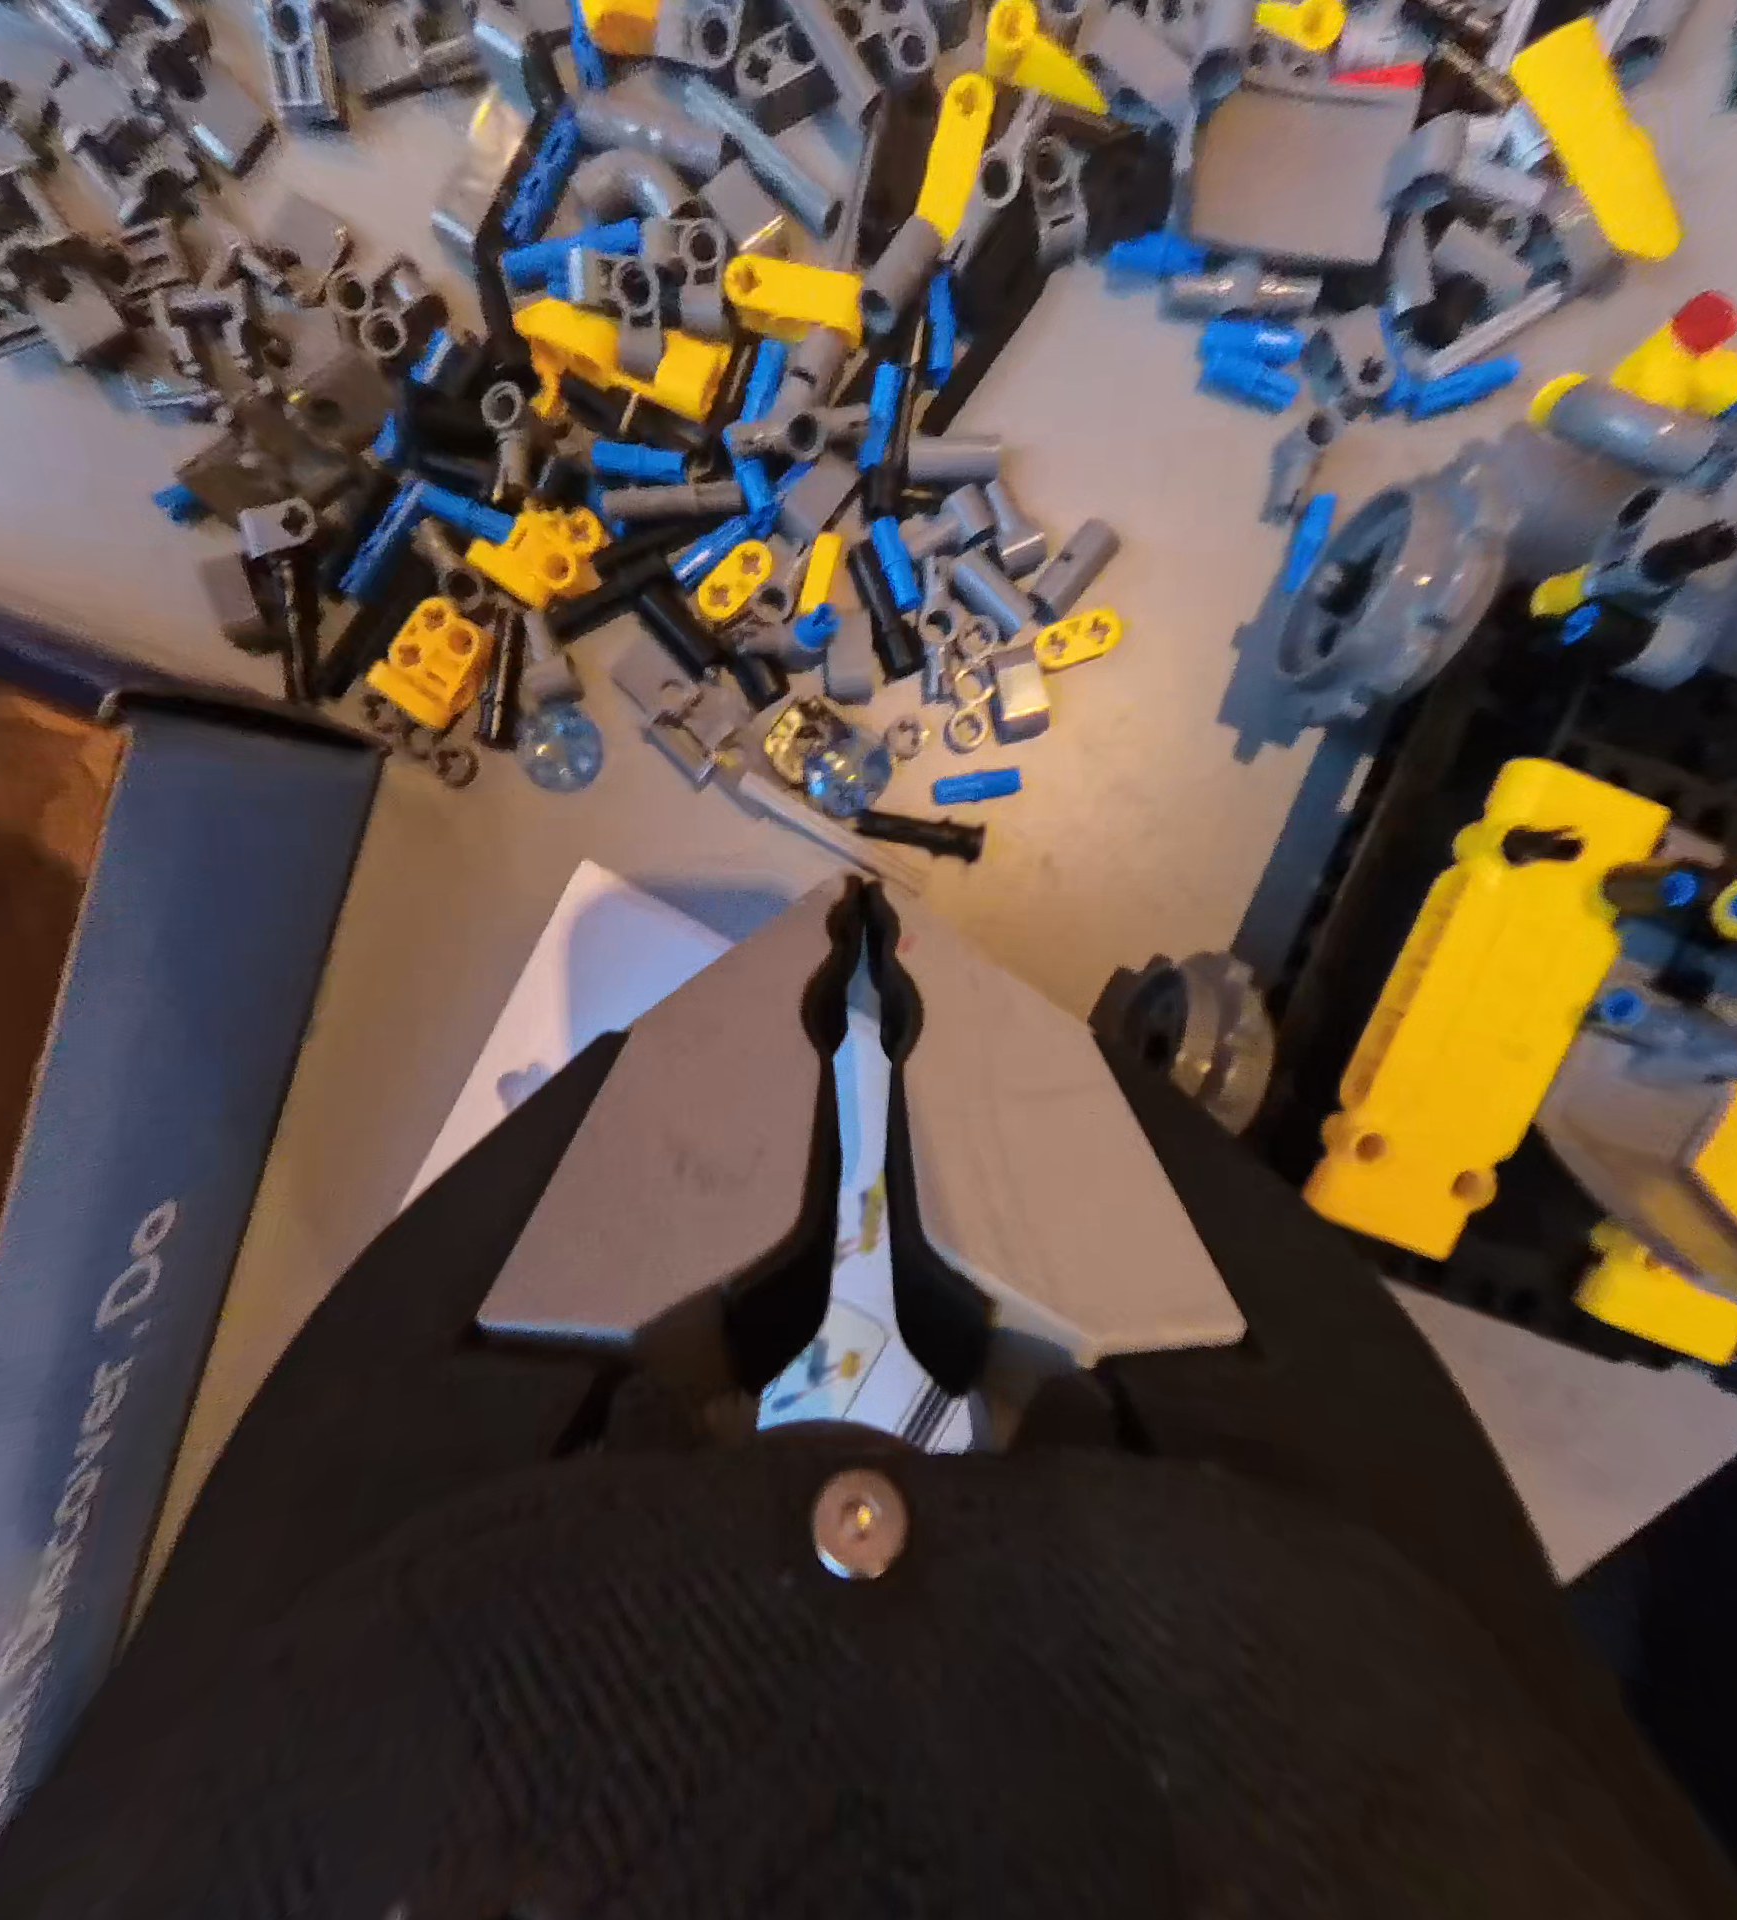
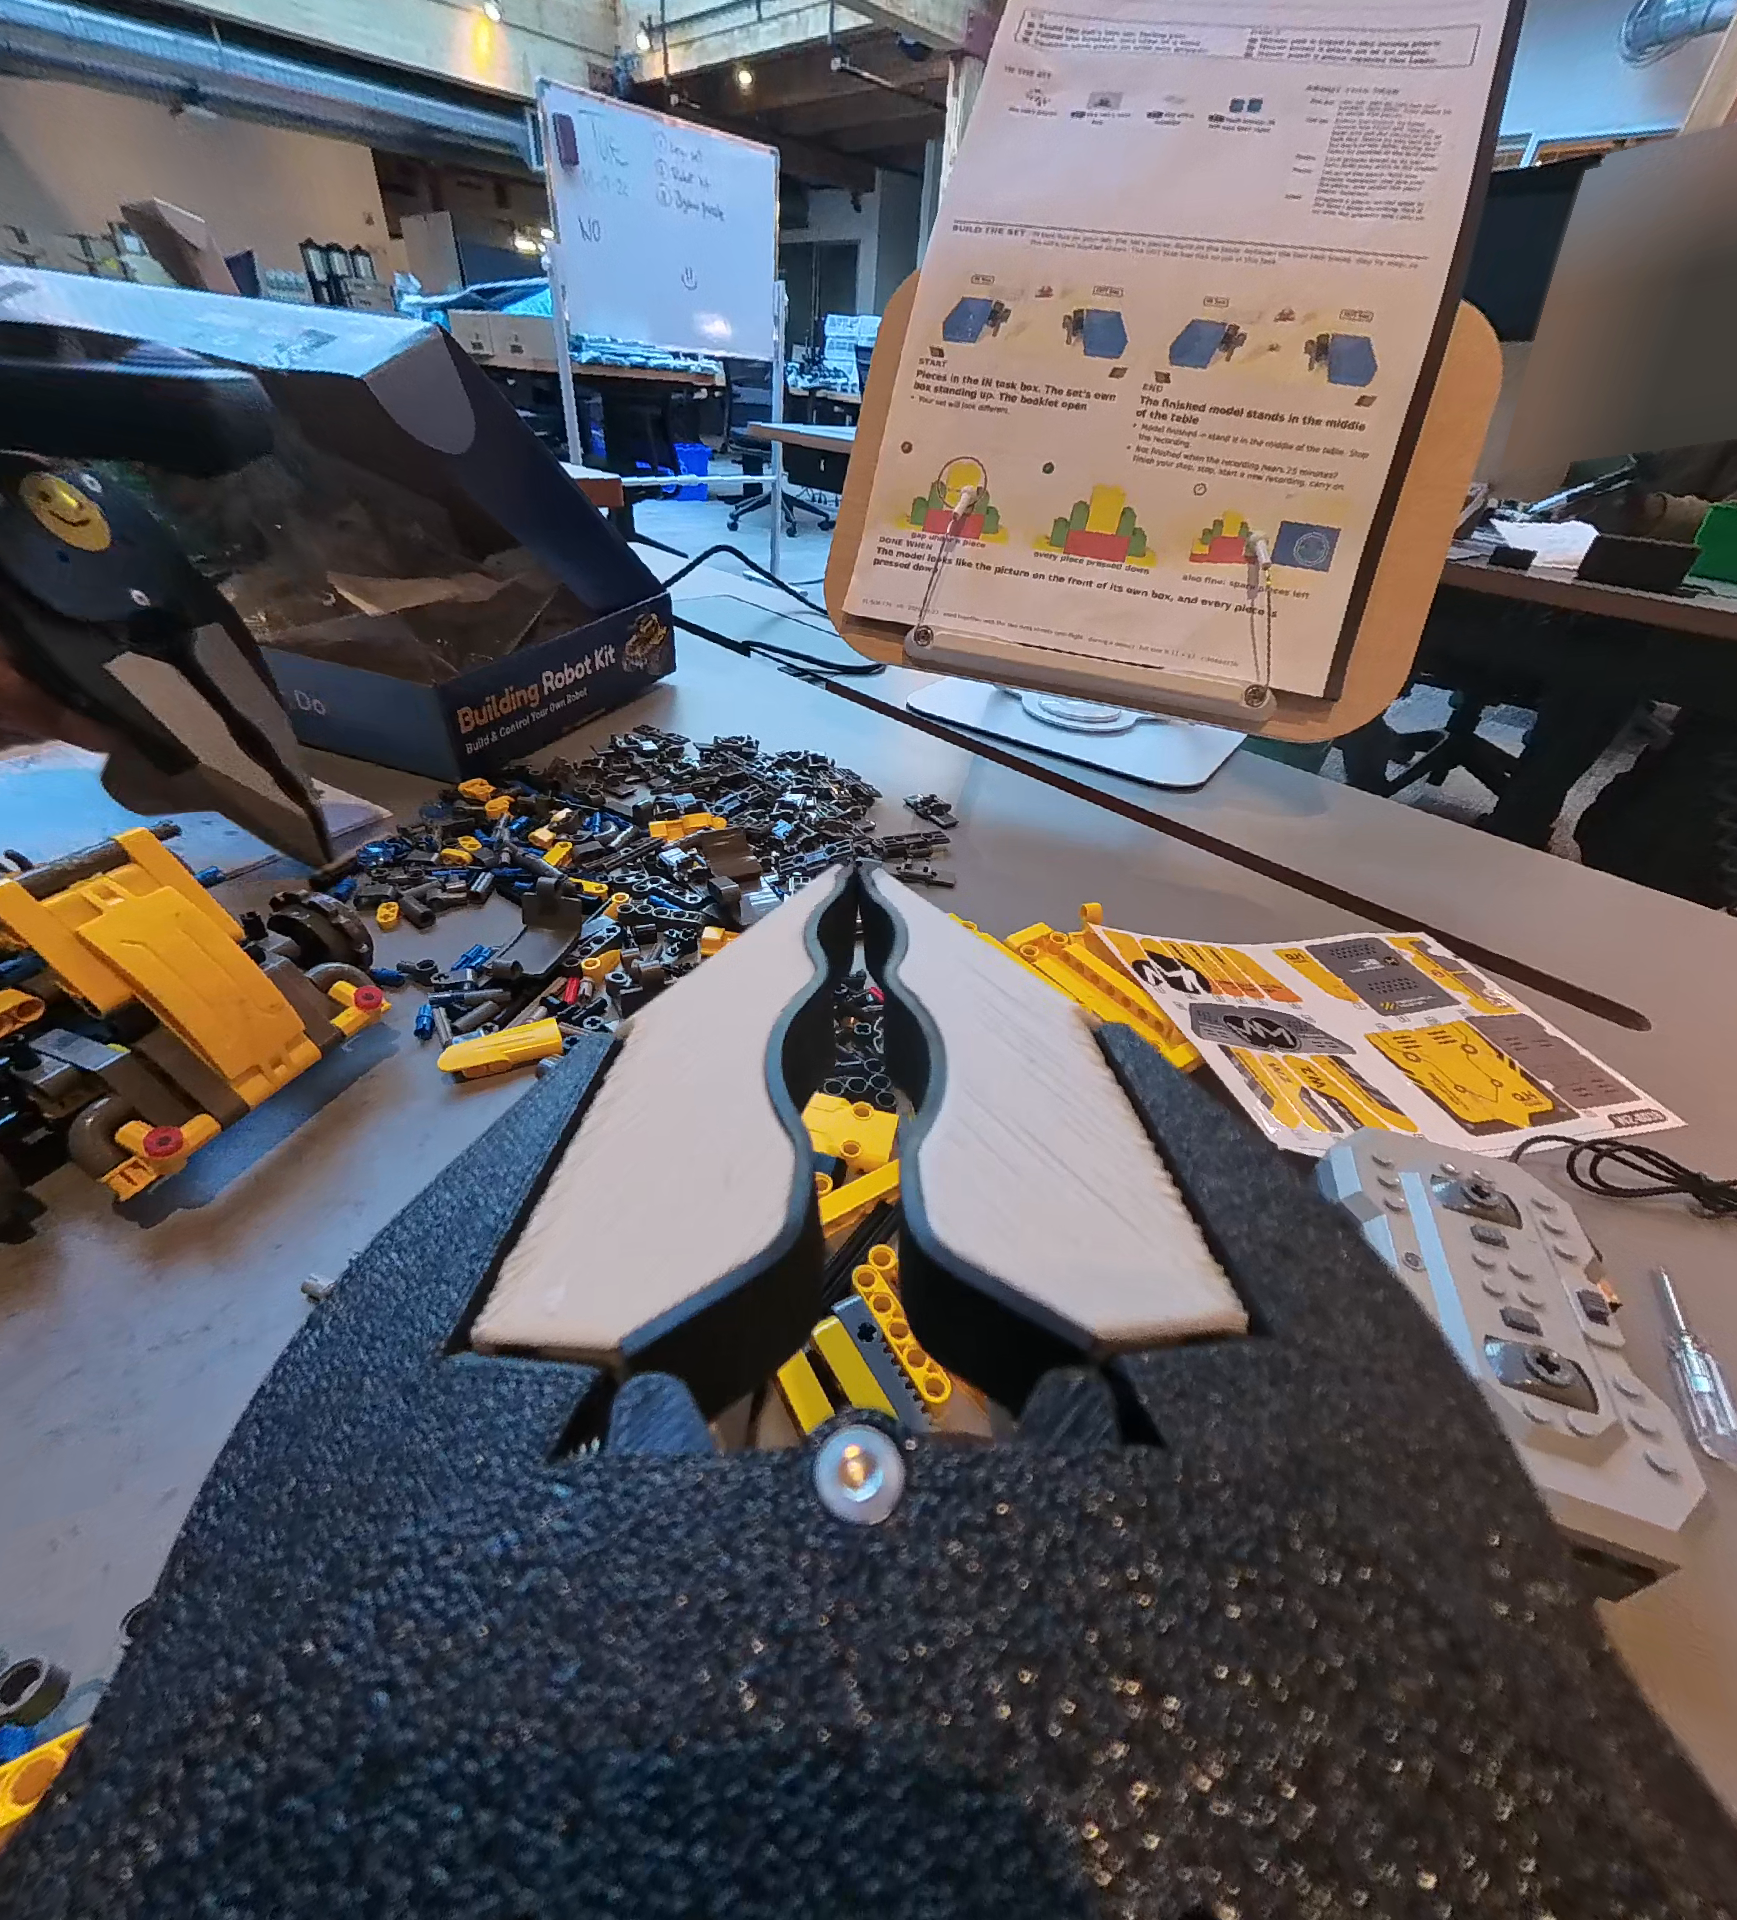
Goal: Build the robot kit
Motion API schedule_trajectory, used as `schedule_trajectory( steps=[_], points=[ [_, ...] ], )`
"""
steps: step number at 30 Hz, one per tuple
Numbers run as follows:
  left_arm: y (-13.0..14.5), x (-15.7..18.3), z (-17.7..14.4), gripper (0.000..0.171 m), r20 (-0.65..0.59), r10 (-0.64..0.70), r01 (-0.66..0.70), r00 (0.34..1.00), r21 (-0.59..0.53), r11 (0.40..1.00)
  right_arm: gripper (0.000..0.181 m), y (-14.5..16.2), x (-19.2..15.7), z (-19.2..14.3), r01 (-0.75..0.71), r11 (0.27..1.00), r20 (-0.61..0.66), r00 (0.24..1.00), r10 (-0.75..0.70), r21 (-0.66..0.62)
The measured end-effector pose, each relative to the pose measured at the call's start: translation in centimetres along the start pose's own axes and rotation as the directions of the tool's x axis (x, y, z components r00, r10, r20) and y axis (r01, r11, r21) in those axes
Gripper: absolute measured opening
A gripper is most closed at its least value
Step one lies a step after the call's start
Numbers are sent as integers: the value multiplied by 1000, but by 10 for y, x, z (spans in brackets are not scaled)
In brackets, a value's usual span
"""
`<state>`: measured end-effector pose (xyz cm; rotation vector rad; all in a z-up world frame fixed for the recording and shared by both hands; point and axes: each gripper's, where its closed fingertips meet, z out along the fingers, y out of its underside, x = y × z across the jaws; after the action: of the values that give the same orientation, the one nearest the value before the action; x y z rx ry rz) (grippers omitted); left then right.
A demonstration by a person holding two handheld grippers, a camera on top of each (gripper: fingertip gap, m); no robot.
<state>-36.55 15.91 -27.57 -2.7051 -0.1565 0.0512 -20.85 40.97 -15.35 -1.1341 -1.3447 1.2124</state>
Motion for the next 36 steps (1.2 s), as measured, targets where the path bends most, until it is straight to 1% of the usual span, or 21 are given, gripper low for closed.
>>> schedule_trajectory(
  steps=[2, 6, 9, 12, 14, 17, 18, 20, 21, 22, 23, 24, 25, 27, 29, 31, 36],
  points=[
    [-7, 6, 5, 0, -23, 6, -6, 1000, -2, 1000, 0, 1, 1, 0, -2, 1000, -2, 1000, 2, -2],
    [-29, 8, 13, 0, -19, 39, -38, 999, 48, 998, 0, 3, 3, 0, -3, 1000, -9, 1000, 3, -9],
    [-49, 8, 6, 3, -22, 42, -39, 999, 122, 992, 0, 3, 3, 0, -7, 1000, -10, 1000, 7, -9],
    [-72, 6, -7, 10, 9, 93, -93, 996, 218, 972, 0, 4, 3, 1, -8, 1000, -6, 1000, 8, -11],
    [-93, 5, -16, 12, 46, 128, -136, 991, 294, 946, 0, 6, 3, 2, -5, 1000, -4, 1000, 5, -21],
    [-130, 9, -29, 17, 59, 149, -159, 987, 456, 875, 0, 11, 3, 5, 7, 999, -4, 1000, -7, -42],
    [-140, 11, -31, 21, 59, 144, -154, 988, 506, 849, 0, 13, 3, 6, 12, 999, -4, 1000, -12, -49],
    [-154, 12, -30, 37, 68, 139, -152, 988, 572, 806, 0, 15, 2, 7, 23, 998, -1, 1000, -23, -58],
    [-158, 11, -27, 46, 86, 137, -162, 987, 589, 791, 2, 14, 1, 8, 32, 998, 2, 1000, -32, -51],
    [-160, 9, -24, 51, 109, 131, -170, 985, 600, 782, 4, 12, 0, 8, 43, 998, 5, 999, -43, -37],
    [-159, 7, -20, 51, 127, 121, -173, 985, 588, 790, 5, 9, -1, 8, 54, 998, 8, 999, -54, -21],
    [-155, 7, -16, 55, 141, 129, -186, 982, 556, 810, 7, 6, -2, 8, 65, 998, 9, 998, -65, -6],
    [-152, 5, -14, 58, 167, 133, -204, 977, 543, 815, 8, 4, -3, 9, 76, 997, 5, 997, -76, 5],
    [-148, 0, -10, 56, 182, 100, -183, 978, 529, 829, 9, 2, -2, 10, 97, 995, -8, 995, -97, 12],
    [-142, -1, -6, 56, 141, 66, -130, 988, 509, 851, 11, 3, -2, 12, 104, 995, -12, 994, -104, 6],
    [-141, -3, -5, 55, 110, 35, -87, 993, 513, 854, 12, 6, -1, 13, 101, 995, -11, 995, -101, -7],
    [-136, -11, -1, 51, 126, 9, -71, 992, 498, 864, 11, 10, 0, 15, 84, 996, -10, 996, -84, -18]
  ],
)
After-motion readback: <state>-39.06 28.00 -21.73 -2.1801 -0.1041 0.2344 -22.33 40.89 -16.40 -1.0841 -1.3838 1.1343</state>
